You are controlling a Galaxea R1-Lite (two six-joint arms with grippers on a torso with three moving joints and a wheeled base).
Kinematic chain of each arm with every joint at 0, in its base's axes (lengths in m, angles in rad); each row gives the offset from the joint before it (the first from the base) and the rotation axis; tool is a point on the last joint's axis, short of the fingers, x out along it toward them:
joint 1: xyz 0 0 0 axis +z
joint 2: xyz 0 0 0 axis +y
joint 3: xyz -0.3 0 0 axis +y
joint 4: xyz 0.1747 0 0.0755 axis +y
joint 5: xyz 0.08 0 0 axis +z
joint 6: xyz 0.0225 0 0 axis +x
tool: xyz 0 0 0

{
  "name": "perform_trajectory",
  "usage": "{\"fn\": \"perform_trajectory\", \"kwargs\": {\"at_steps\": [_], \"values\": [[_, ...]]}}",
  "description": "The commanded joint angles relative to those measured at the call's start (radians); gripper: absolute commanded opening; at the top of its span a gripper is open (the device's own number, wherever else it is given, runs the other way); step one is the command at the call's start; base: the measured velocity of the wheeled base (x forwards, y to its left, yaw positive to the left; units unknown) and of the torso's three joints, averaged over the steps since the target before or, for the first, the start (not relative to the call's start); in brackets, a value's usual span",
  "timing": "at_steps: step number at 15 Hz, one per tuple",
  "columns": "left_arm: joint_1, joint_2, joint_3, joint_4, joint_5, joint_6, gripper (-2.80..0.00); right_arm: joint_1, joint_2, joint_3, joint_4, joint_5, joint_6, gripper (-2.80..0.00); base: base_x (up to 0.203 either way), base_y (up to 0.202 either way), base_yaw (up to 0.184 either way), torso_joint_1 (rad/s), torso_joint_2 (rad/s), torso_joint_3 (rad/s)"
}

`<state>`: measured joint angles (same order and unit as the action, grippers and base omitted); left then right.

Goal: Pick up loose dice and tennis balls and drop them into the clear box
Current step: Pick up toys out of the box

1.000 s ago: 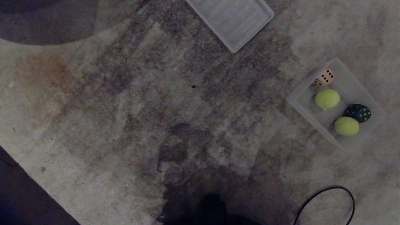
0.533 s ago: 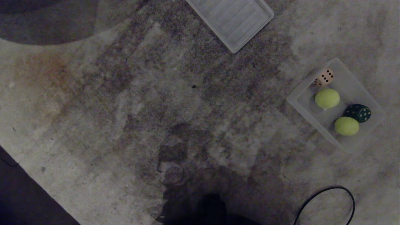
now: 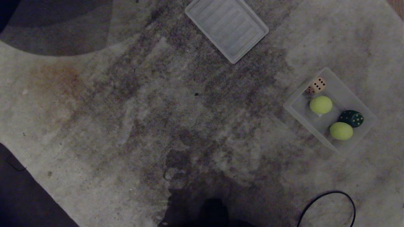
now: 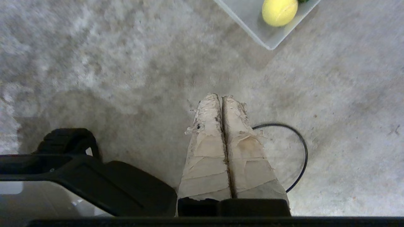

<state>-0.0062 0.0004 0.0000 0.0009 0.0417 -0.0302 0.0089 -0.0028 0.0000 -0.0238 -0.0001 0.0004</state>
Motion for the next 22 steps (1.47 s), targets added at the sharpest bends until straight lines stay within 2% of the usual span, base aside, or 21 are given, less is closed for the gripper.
{"fn": "perform_trajectory", "kwargs": {"at_steps": [1,22], "values": [[0.000,0.001,0.002,0.001,0.000,0.000,-2.80,0.000,0.003,0.010,-0.001,0.000,0.001,-2.80,0.000,0.000,0.000,0.002,0.00,0.201],[0.000,0.001,0.002,-0.001,0.001,-0.004,-2.80,0.002,0.003,0.009,-0.001,0.002,0.000,-2.80,0.000,0.000,0.000,0.003,0.00,0.203]]}}
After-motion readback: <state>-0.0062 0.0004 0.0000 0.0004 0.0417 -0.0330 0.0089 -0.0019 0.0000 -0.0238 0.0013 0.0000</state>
